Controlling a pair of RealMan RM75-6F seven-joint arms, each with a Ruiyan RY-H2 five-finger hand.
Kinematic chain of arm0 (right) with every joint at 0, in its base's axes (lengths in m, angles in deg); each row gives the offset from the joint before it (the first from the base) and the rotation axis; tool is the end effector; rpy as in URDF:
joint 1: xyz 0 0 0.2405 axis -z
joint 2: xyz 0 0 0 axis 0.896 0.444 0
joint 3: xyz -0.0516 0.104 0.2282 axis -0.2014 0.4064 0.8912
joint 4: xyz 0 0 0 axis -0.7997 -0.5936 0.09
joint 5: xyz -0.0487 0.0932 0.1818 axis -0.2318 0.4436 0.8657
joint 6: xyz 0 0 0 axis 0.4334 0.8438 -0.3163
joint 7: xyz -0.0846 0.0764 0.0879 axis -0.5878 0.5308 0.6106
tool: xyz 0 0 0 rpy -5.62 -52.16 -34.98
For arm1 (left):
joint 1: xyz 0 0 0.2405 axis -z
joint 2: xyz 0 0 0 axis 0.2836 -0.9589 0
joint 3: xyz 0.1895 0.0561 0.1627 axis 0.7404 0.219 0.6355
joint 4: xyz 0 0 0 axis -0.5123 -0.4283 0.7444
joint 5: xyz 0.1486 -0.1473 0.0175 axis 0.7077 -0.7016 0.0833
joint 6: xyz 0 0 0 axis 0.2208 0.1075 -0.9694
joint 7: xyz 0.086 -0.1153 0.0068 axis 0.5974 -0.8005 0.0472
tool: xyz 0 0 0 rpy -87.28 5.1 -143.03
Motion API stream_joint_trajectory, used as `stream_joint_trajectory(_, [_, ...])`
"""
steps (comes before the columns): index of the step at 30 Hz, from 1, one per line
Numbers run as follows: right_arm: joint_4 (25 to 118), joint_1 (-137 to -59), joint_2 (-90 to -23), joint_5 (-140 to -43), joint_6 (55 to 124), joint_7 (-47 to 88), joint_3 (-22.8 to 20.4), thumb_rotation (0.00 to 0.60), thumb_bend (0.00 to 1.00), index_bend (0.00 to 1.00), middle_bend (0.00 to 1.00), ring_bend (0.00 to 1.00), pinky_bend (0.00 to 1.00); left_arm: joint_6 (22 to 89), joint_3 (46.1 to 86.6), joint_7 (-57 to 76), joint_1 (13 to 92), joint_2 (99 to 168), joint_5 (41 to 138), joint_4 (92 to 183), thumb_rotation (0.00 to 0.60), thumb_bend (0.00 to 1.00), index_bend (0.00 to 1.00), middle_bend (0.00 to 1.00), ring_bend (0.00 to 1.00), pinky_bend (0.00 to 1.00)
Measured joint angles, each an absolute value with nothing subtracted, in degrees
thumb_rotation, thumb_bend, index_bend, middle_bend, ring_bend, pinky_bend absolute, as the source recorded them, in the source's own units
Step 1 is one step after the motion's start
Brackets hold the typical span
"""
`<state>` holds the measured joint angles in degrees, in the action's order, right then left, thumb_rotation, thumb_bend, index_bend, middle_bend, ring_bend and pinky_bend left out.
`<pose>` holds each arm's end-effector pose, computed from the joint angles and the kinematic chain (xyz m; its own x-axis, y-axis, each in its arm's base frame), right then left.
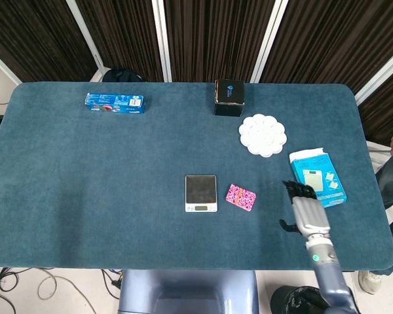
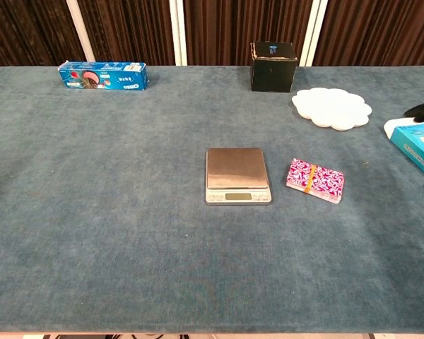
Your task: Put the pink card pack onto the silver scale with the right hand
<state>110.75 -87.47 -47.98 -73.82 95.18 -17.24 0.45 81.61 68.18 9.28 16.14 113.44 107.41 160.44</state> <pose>-0.2089 -0.2566 0.0595 0.2996 -0.3563 0.8851 -0.9322 0.0880 0.3510 -0.3233 0.1623 0.1880 0.3740 -0.1141 0.9204 0.9185 0.1829 -0.3506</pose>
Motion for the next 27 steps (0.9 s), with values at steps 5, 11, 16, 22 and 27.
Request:
stream_joint_trajectory(5, [109.49,-94.36,-55.69,-61.94,96.65,-26.81,2.65,0.6,0.34,0.0,0.1,0.0,0.0,81.43,68.18,9.11,16.16,113.42,107.31,160.47,0.6,0.67,0.07,0.0,0.0,0.0])
stream_joint_trajectory(11, [103.96,-100.8,-64.83,-55.82,100.49,-32.62,4.22,0.6,0.34,0.03,0.15,0.0,0.0,81.36,68.12,8.89,16.14,113.35,107.12,160.54,0.6,0.67,0.07,0.0,0.0,0.0])
stream_joint_trajectory(16, [99.2,-103.26,-69.79,-55.83,103.81,-33.78,5.17,0.6,0.34,0.07,0.18,0.0,0.0,81.17,68.04,8.68,16.17,113.27,106.88,160.5,0.6,0.67,0.07,0.0,0.0,0.0])
stream_joint_trajectory(22, [96.66,-105.05,-72.58,-55.42,105.65,-34.92,6.11,0.6,0.34,0.14,0.23,0.0,0.0,80.92,68.04,8.59,16.21,113.15,106.69,160.63,0.6,0.67,0.07,0.0,0.0,0.0])
stream_joint_trajectory(27, [94.81,-106.44,-74.28,-52.96,105.7,-36.63,6.76,0.6,0.34,0.18,0.24,0.0,0.0,80.87,67.98,8.57,16.19,113.08,106.48,160.74,0.6,0.67,0.07,0.0,0.0,0.0])
